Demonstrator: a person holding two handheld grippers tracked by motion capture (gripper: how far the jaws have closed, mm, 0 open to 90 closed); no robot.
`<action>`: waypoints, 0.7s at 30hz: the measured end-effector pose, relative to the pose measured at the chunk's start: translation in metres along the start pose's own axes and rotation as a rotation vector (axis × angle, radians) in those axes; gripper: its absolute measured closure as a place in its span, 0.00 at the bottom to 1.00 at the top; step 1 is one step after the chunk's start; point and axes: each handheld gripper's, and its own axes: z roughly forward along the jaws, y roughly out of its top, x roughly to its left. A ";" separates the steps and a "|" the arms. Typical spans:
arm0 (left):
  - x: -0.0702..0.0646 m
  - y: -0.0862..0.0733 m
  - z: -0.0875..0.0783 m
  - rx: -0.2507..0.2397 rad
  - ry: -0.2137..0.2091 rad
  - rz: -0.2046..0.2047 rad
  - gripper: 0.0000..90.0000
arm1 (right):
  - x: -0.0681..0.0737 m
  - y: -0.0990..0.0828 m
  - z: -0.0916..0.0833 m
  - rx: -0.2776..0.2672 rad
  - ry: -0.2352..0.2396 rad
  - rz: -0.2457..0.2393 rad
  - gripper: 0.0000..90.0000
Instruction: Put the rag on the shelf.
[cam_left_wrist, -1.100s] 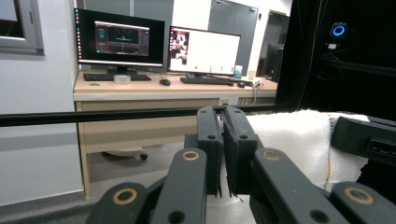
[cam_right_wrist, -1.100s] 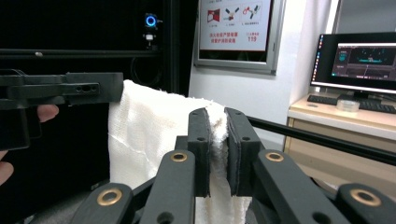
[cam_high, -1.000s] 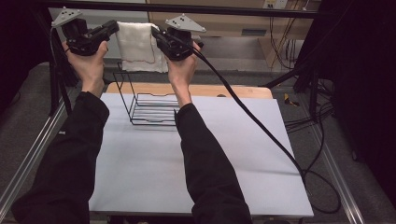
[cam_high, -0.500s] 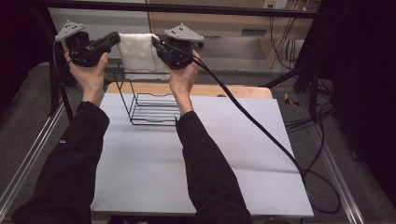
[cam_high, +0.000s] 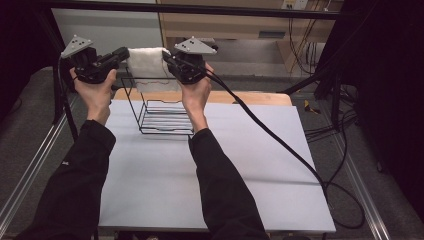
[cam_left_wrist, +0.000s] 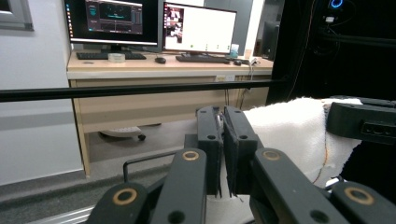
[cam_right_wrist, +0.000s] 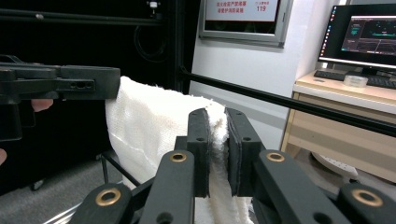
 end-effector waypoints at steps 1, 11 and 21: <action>0.000 -0.001 0.000 0.001 0.000 0.000 0.95 | 0.001 -0.001 0.000 0.002 -0.001 0.001 0.90; -0.005 -0.008 -0.003 0.012 -0.018 0.015 0.95 | -0.001 -0.012 -0.005 0.013 0.005 0.004 0.90; -0.011 -0.016 -0.011 0.015 -0.031 0.025 0.95 | 0.002 -0.019 -0.015 0.020 0.019 -0.012 0.89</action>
